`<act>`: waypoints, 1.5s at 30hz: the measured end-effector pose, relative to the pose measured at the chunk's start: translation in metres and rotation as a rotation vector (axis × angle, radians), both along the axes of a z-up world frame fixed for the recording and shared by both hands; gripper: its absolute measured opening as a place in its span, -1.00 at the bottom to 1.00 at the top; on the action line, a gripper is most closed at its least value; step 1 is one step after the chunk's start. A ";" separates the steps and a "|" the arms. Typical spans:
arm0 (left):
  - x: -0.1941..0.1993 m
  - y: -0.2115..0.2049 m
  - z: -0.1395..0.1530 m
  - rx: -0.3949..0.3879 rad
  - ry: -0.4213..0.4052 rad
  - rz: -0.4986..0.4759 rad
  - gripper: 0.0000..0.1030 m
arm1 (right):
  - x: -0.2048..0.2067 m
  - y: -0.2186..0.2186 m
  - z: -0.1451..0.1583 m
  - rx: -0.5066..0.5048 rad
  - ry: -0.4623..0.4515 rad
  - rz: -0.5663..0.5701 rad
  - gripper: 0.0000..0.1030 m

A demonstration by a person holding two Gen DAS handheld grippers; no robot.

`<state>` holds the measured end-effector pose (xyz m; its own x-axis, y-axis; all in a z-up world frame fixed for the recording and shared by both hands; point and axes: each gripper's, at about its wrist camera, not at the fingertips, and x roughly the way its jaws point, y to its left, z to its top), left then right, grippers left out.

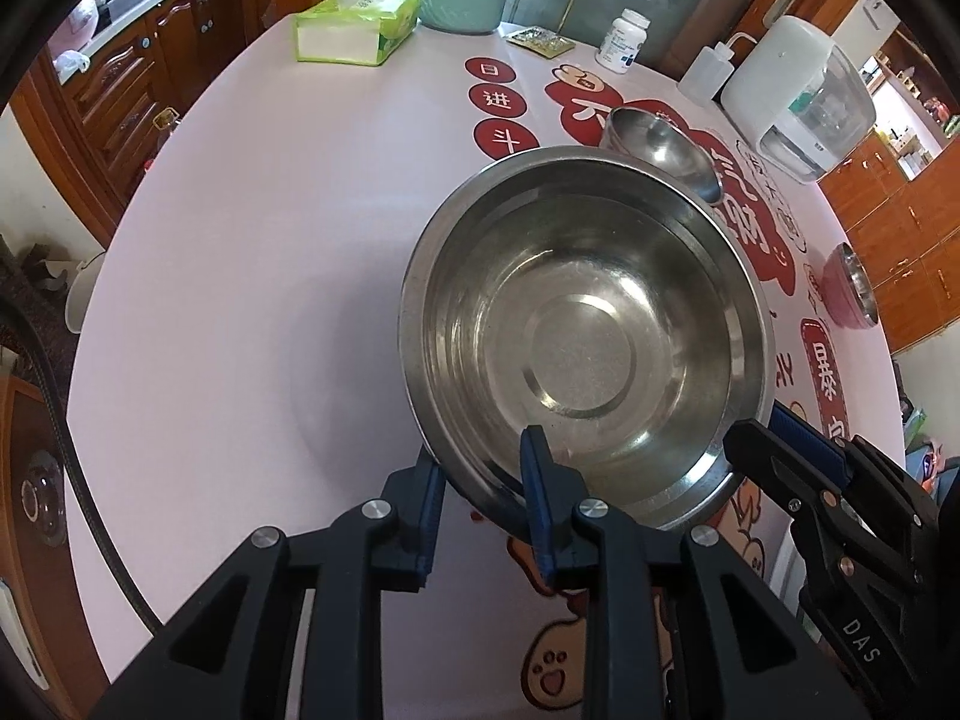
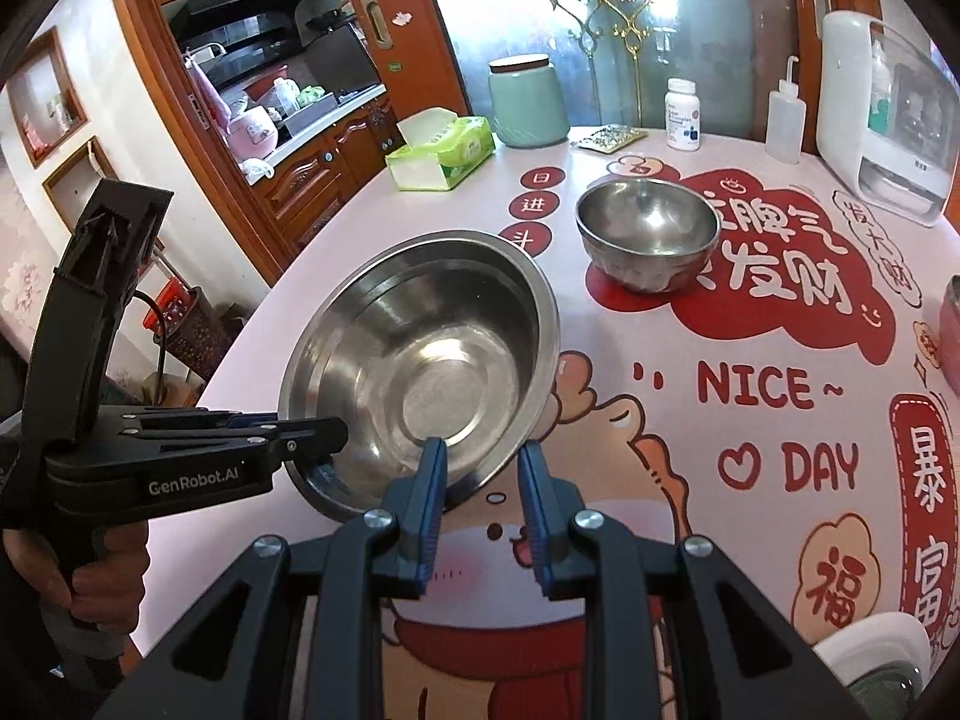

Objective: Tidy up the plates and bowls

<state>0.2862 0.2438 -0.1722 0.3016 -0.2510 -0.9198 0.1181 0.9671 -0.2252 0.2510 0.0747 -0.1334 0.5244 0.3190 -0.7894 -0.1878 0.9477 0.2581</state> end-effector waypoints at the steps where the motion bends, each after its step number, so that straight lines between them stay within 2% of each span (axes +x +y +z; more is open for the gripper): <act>1: -0.004 0.000 0.002 0.000 -0.004 -0.001 -0.55 | -0.004 -0.001 0.002 0.001 -0.005 0.001 -0.53; 12: -0.053 -0.012 0.023 0.008 -0.029 -0.017 -0.54 | -0.045 -0.014 0.014 0.013 -0.015 -0.004 -0.53; 25: -0.118 -0.035 0.024 -0.013 -0.016 -0.057 -0.54 | -0.106 -0.039 0.012 0.012 0.029 -0.028 -0.53; 33: -0.151 -0.047 0.015 -0.016 0.018 -0.106 -0.53 | -0.137 -0.055 0.004 0.032 0.069 -0.058 -0.53; 45: -0.175 -0.065 0.006 -0.009 0.090 -0.229 -0.50 | -0.169 -0.071 -0.013 0.052 0.145 -0.095 -0.53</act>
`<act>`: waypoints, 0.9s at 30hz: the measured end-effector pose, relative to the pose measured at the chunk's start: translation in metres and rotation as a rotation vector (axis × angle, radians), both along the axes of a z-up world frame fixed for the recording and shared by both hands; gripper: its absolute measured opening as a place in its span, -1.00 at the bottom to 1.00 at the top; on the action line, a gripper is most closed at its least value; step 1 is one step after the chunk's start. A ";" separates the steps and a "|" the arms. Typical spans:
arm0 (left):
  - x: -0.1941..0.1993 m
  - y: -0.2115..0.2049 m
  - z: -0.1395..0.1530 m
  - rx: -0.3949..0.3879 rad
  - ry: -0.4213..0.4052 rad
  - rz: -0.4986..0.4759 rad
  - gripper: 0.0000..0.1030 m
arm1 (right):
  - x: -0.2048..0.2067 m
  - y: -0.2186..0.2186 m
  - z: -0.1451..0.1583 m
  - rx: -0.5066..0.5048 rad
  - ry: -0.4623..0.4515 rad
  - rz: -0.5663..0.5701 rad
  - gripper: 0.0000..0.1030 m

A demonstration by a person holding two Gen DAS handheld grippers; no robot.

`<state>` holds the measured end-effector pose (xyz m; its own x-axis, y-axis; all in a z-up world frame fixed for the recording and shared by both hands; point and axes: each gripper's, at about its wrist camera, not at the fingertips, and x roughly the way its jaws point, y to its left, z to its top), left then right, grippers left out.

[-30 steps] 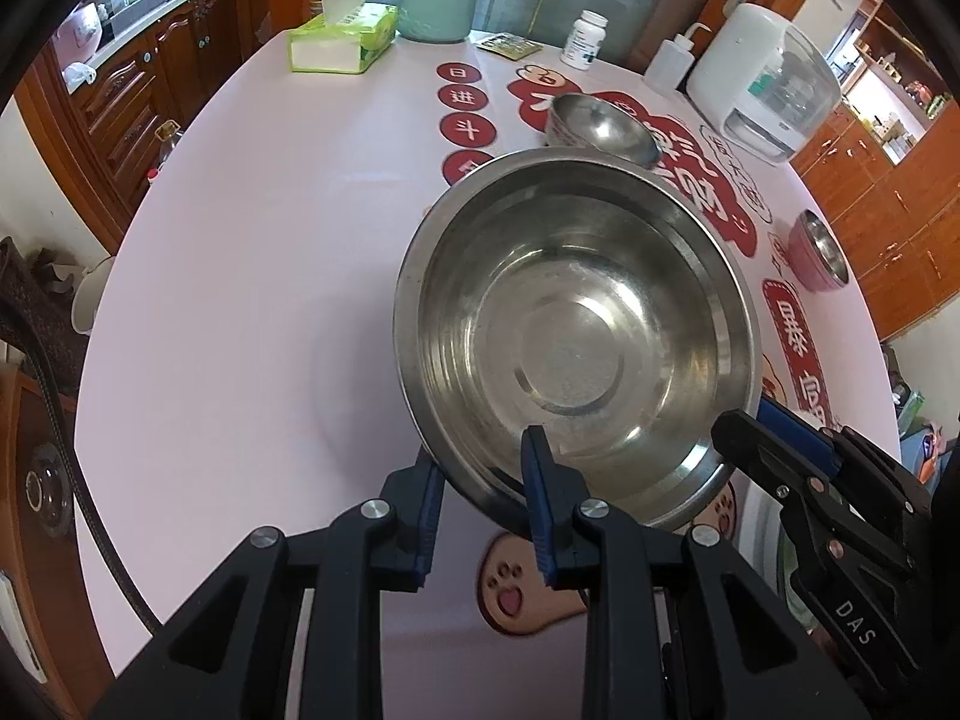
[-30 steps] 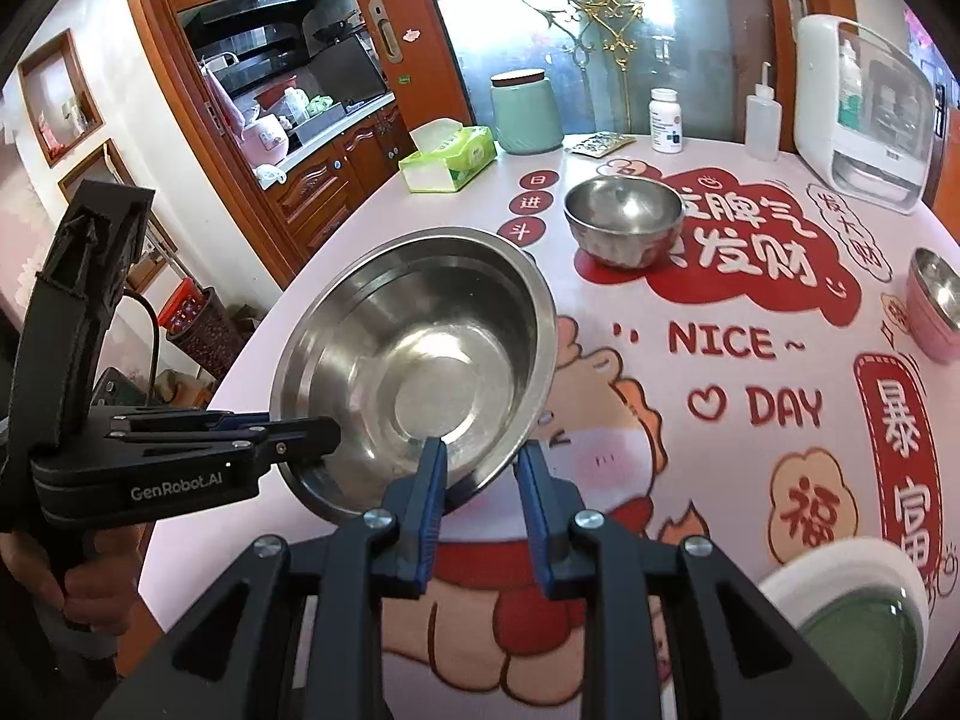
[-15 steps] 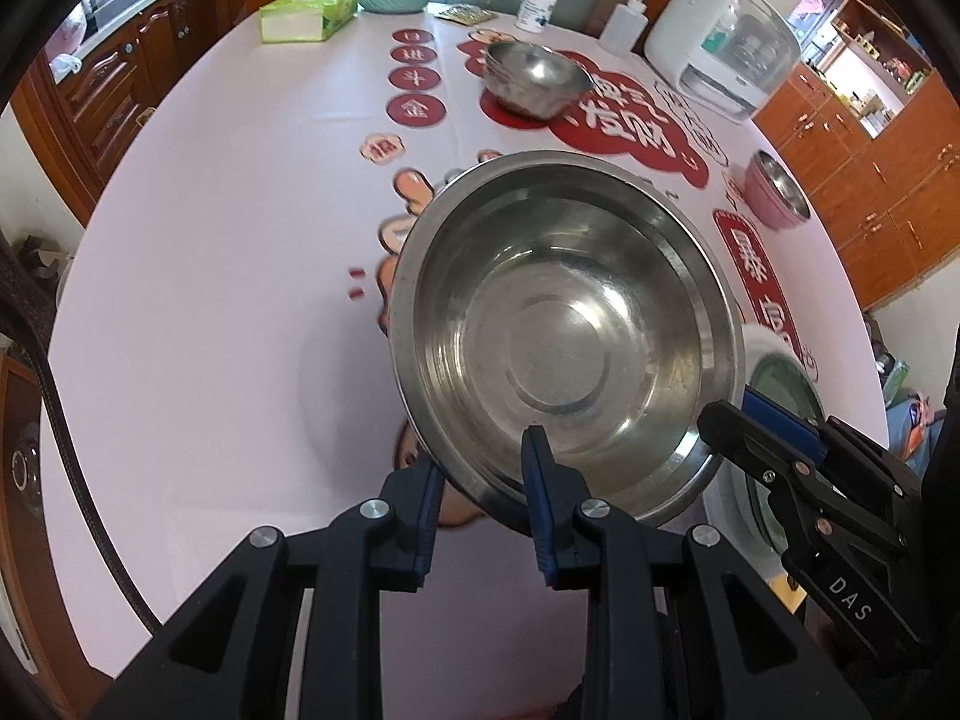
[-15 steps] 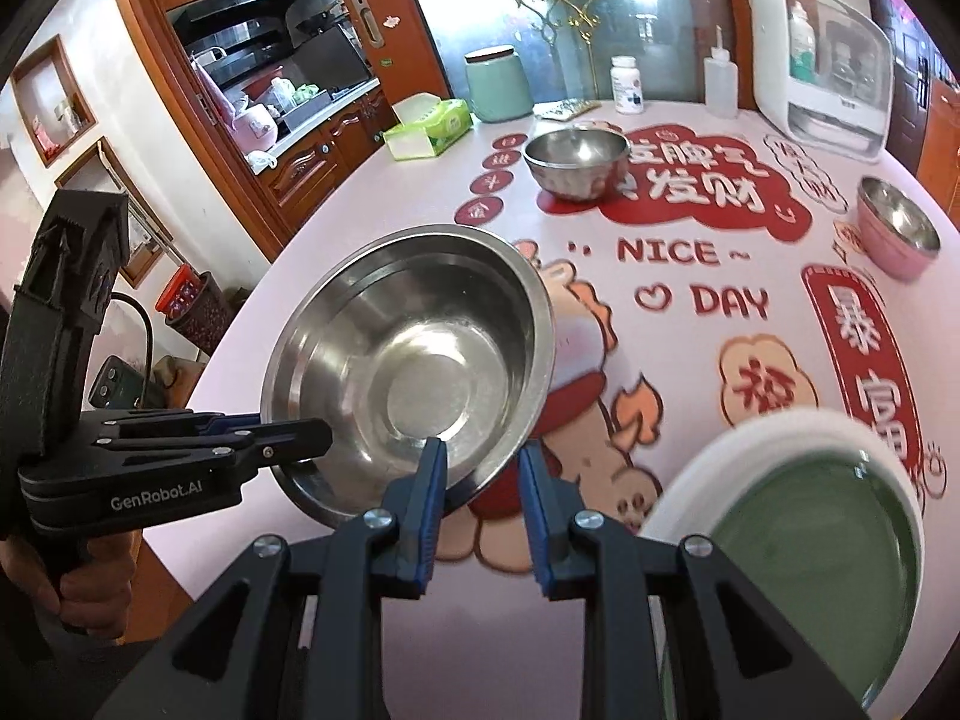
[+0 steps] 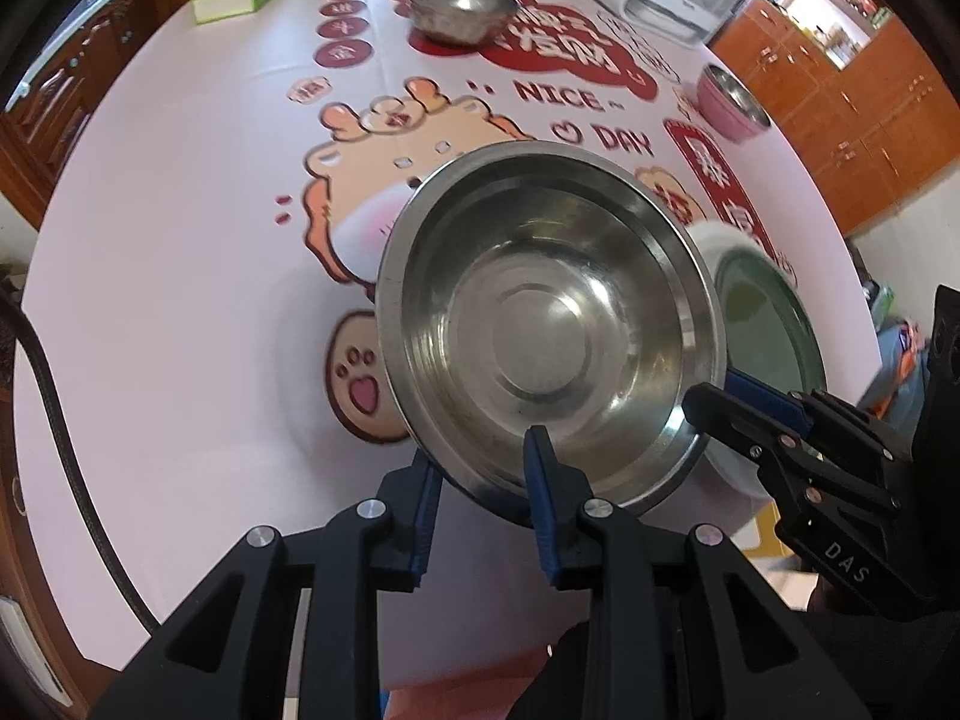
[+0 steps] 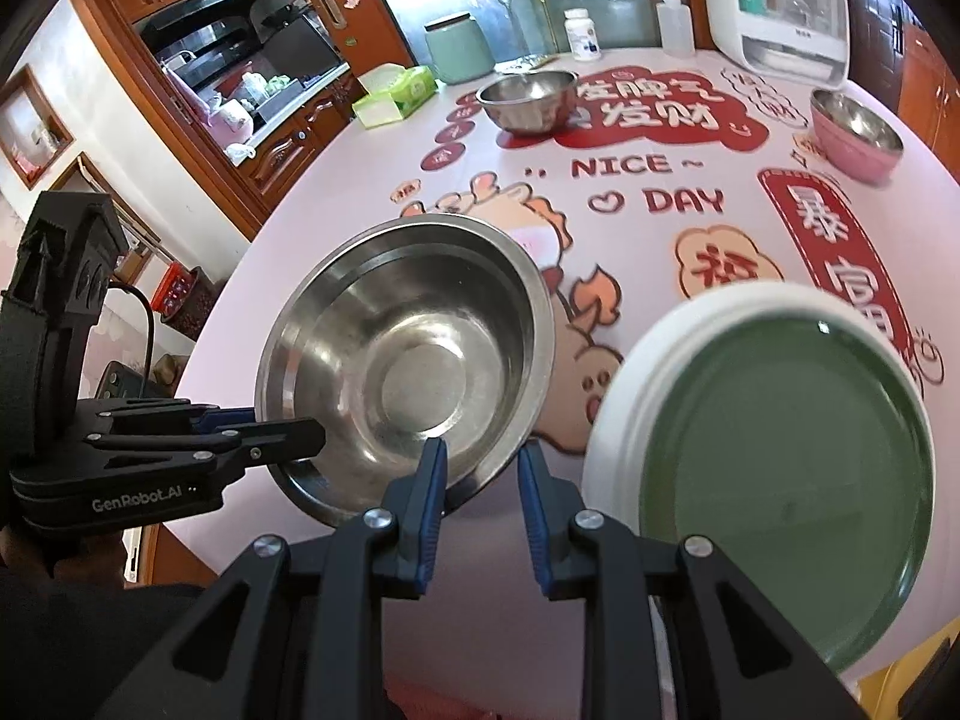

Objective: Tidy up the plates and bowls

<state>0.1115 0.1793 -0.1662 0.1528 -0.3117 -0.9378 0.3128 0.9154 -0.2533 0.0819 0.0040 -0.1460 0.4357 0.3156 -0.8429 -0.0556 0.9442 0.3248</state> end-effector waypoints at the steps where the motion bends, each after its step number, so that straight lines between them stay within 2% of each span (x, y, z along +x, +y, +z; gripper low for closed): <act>1: -0.001 -0.001 -0.001 0.000 0.005 -0.007 -0.50 | -0.002 -0.001 -0.001 0.000 0.003 -0.002 -0.53; 9: -0.012 -0.010 -0.007 -0.005 0.058 -0.104 -0.48 | -0.016 -0.009 -0.008 0.004 0.058 -0.006 -0.53; 15: -0.016 -0.015 -0.011 -0.004 0.090 -0.135 -0.47 | -0.022 -0.010 -0.013 0.003 0.092 0.003 -0.53; 19: -0.014 -0.014 -0.017 -0.005 0.117 -0.122 -0.46 | -0.021 -0.008 -0.016 0.002 0.106 0.018 -0.53; 27: -0.013 -0.011 -0.019 -0.012 0.117 -0.083 -0.45 | -0.017 -0.002 -0.013 -0.029 0.099 0.048 -0.48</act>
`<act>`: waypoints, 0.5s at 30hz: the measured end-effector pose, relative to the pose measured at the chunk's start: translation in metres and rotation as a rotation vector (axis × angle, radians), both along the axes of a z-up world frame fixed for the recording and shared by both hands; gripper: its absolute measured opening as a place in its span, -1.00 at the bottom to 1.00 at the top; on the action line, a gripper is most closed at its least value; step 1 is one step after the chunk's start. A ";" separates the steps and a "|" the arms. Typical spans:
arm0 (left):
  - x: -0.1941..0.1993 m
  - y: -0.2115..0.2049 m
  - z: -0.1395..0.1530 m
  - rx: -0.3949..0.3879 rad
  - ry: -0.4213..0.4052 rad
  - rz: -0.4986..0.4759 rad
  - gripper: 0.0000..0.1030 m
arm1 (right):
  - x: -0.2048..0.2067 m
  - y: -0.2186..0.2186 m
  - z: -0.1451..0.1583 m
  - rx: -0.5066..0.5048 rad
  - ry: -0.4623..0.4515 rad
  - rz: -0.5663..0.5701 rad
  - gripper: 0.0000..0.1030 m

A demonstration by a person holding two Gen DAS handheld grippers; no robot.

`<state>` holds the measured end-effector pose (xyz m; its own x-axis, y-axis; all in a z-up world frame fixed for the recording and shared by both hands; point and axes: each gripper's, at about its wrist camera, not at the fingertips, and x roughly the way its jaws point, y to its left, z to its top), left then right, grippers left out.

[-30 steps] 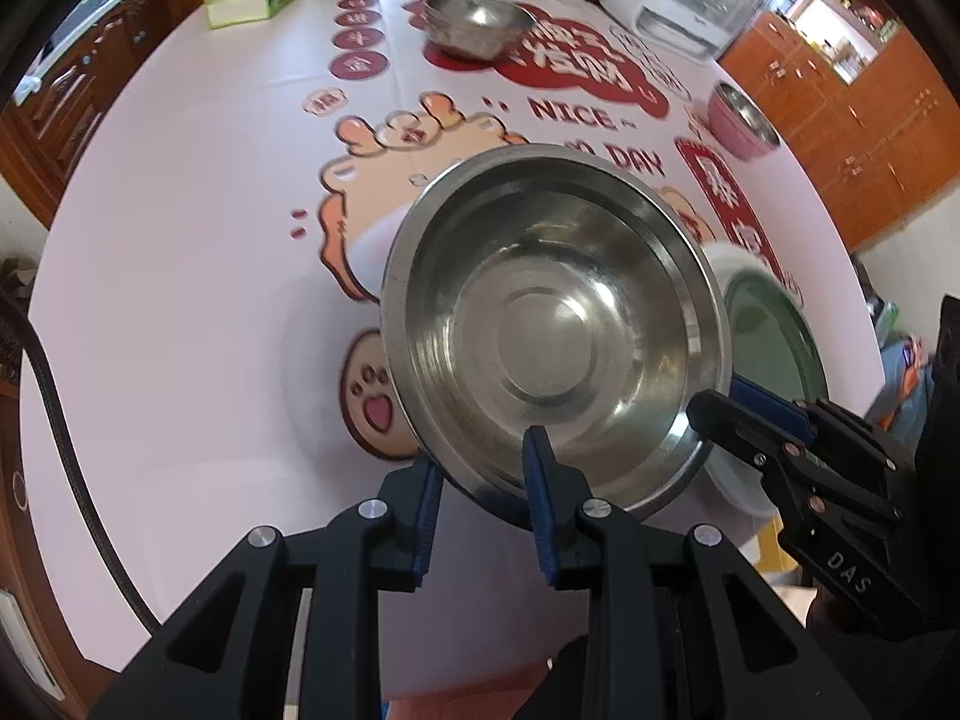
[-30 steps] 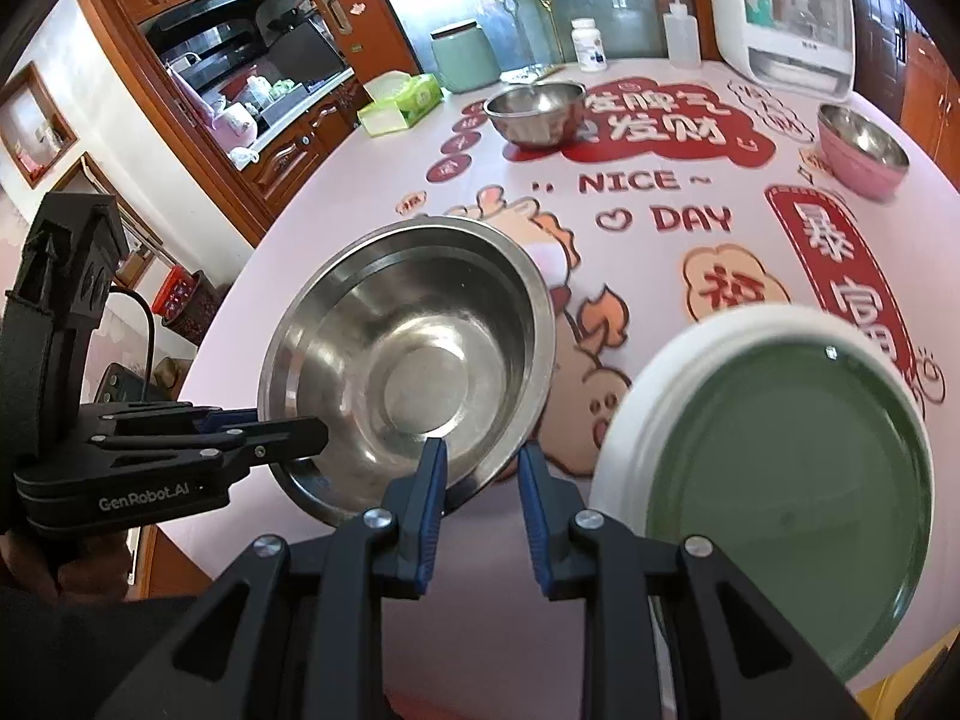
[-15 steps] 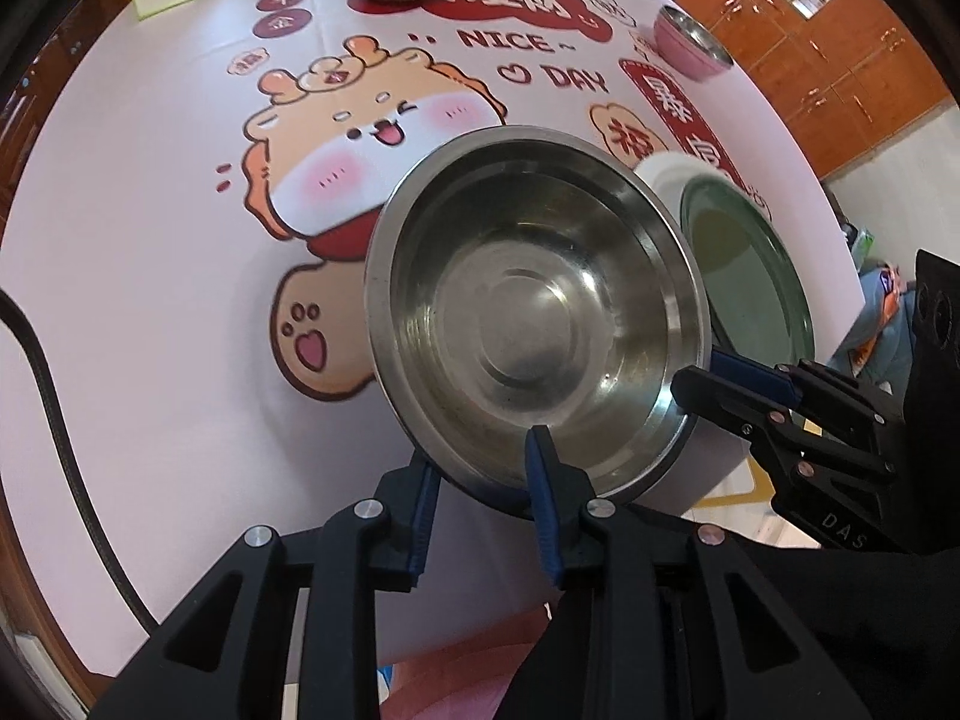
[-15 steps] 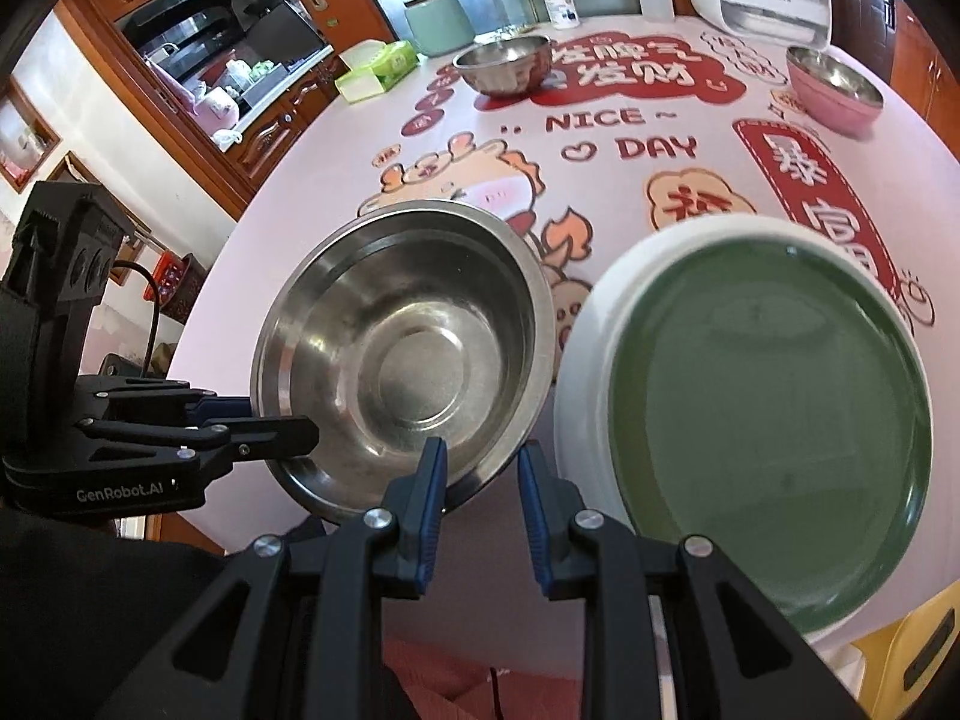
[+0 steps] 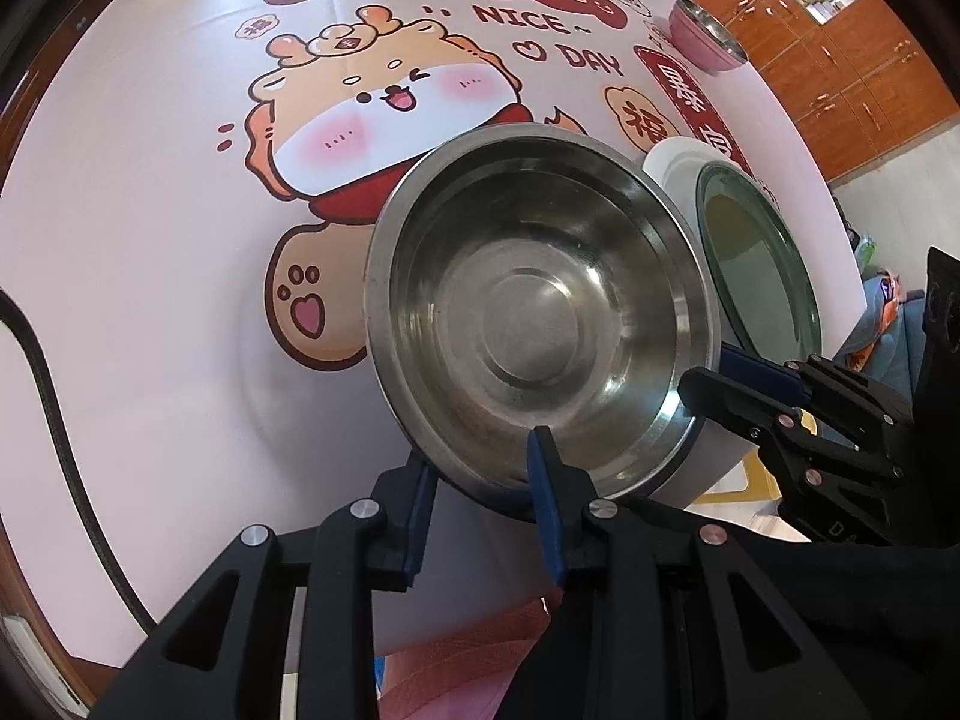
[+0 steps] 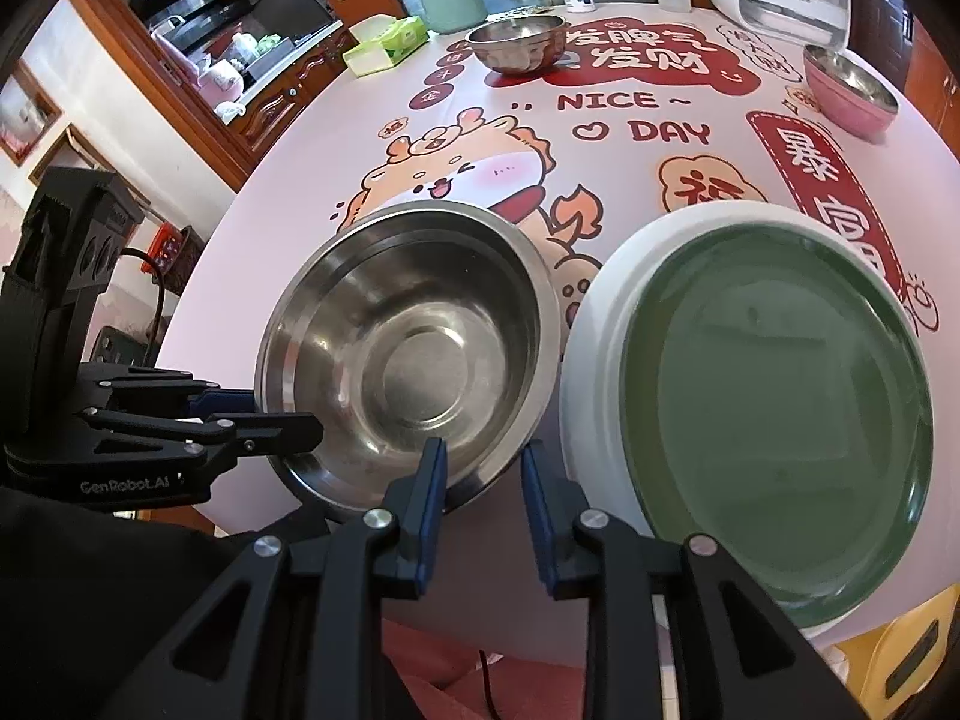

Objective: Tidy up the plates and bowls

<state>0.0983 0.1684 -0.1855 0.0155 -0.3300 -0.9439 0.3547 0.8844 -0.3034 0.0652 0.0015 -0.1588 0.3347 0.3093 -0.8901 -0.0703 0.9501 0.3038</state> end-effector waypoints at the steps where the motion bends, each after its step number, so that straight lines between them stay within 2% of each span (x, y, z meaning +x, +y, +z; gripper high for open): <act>1: 0.002 -0.001 -0.001 -0.001 0.001 0.003 -0.45 | 0.001 0.000 0.000 -0.003 0.001 0.003 -0.48; 9: 0.003 0.002 0.000 0.007 -0.012 0.037 -0.45 | 0.006 0.003 0.005 -0.045 0.000 0.028 -0.45; 13: 0.007 0.004 0.004 0.011 -0.030 0.052 -0.43 | 0.010 0.002 0.010 -0.063 -0.010 0.031 -0.30; 15: 0.009 0.005 0.006 0.016 -0.039 0.060 -0.41 | 0.011 0.000 0.013 -0.071 -0.017 0.035 -0.29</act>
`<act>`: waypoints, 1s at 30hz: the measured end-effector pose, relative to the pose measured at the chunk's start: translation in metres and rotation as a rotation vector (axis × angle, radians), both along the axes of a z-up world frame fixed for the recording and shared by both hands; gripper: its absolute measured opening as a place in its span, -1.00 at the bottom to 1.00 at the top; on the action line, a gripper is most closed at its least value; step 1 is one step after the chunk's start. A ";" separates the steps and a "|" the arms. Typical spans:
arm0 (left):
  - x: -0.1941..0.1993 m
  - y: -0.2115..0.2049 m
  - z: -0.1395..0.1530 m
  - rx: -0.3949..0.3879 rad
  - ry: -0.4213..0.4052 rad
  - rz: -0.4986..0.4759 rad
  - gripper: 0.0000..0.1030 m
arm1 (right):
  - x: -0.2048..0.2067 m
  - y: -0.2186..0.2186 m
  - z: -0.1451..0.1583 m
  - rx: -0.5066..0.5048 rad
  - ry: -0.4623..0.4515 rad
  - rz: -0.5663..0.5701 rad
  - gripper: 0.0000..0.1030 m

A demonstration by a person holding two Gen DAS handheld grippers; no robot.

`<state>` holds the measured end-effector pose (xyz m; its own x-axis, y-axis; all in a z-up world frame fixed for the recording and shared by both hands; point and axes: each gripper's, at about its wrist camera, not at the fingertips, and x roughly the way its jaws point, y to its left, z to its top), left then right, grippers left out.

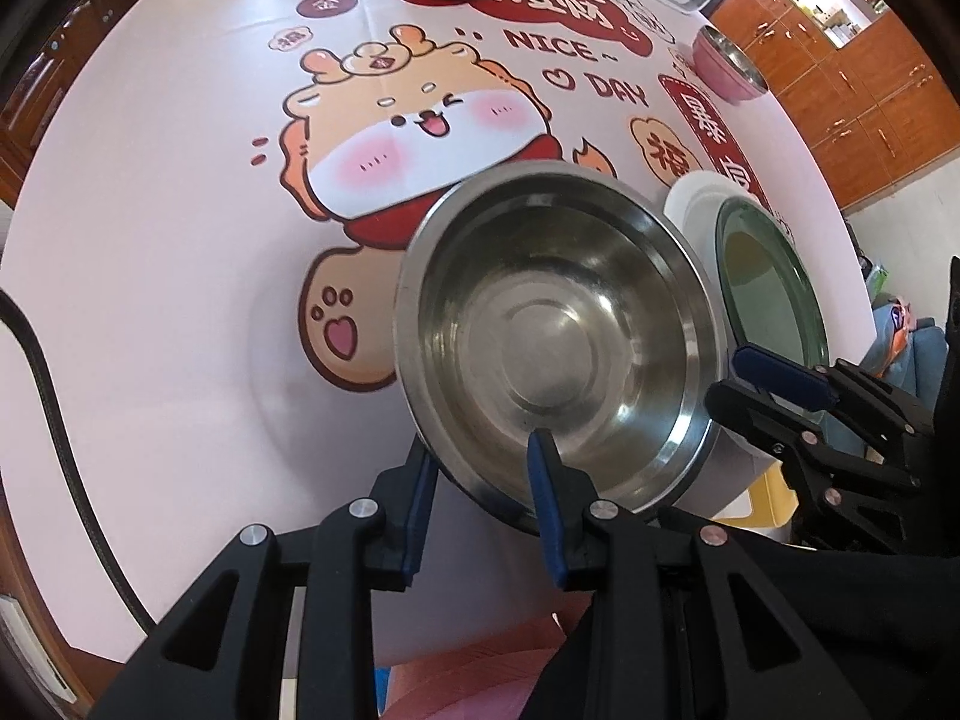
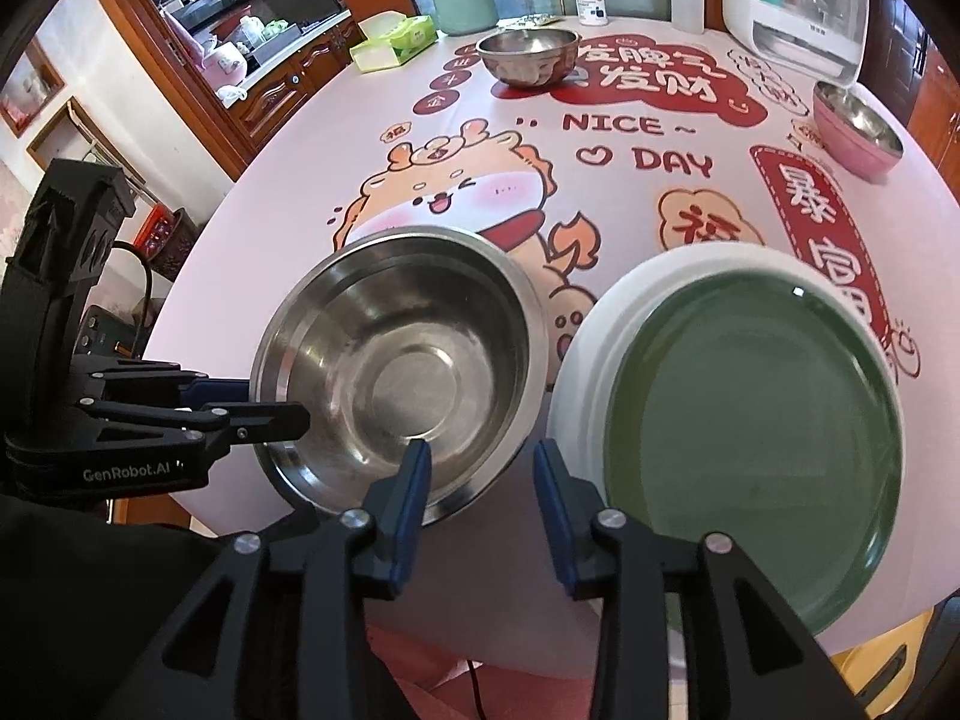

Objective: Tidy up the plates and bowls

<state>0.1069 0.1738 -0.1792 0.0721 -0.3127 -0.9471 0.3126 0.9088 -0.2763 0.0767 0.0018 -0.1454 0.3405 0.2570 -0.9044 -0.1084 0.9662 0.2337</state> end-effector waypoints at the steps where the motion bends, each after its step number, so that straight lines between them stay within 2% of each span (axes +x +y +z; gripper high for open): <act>1: 0.000 0.002 0.002 0.001 -0.003 0.003 -0.38 | 0.001 -0.001 0.001 -0.004 -0.004 0.001 -0.27; 7: 0.002 0.008 0.010 0.006 -0.030 0.037 -0.33 | 0.006 -0.008 0.008 0.001 -0.028 0.010 -0.12; 17: -0.001 0.013 0.019 0.053 -0.056 0.137 -0.25 | 0.011 -0.024 0.018 0.016 -0.057 0.073 -0.09; 20: -0.002 0.011 0.026 0.065 -0.073 0.181 -0.23 | 0.014 -0.034 0.023 0.020 -0.070 0.095 -0.02; 23: -0.002 0.006 0.034 0.067 -0.097 0.225 -0.08 | 0.016 -0.046 0.030 0.025 -0.087 0.110 0.00; 30: 0.000 -0.027 0.058 0.038 -0.151 0.309 -0.02 | 0.021 -0.084 0.044 0.030 -0.136 0.116 0.18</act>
<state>0.1068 0.1468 -0.1212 0.2985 -0.2186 -0.9290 0.0557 0.9757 -0.2117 0.0978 -0.0825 -0.1011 0.4255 0.3281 -0.8434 -0.2518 0.9381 0.2379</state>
